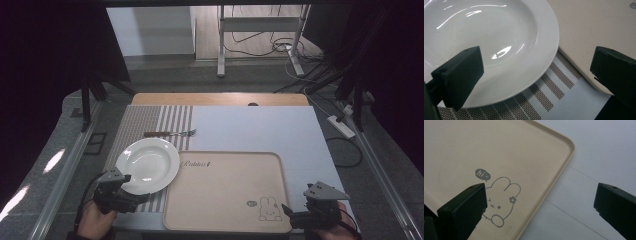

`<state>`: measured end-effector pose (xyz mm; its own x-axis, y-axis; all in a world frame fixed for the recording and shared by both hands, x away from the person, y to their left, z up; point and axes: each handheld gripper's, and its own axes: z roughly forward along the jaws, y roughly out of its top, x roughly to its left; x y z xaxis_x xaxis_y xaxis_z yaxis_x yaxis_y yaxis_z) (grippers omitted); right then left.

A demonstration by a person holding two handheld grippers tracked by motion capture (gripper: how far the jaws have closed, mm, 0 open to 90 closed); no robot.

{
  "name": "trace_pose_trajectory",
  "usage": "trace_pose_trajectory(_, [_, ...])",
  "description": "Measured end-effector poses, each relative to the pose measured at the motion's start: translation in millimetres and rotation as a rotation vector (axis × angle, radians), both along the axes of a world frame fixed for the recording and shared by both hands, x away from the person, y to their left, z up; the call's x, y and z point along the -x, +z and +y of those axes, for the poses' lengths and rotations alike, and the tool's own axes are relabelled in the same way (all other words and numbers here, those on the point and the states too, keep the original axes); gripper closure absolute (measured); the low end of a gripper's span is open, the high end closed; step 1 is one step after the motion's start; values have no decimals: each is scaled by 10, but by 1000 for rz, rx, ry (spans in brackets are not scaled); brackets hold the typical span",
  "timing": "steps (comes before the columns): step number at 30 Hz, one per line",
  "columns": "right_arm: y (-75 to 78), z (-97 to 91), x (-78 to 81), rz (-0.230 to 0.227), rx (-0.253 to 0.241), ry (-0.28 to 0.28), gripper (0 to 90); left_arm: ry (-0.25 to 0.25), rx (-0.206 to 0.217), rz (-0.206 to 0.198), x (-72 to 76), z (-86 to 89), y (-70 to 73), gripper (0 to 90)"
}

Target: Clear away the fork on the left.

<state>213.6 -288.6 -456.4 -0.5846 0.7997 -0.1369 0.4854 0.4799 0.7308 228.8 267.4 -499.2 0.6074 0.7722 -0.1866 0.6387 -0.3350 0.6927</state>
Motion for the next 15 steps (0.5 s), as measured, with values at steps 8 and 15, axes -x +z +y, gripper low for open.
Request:
trace_pose_trajectory(8, [-3,2,-4,2,3,2,0,-19,3,16,-169,-76,-21,0])
trace_pose_trajectory(15, [-4,7,-6,7,8,5,0,-36,-8,29,-357,-160,-31,0])
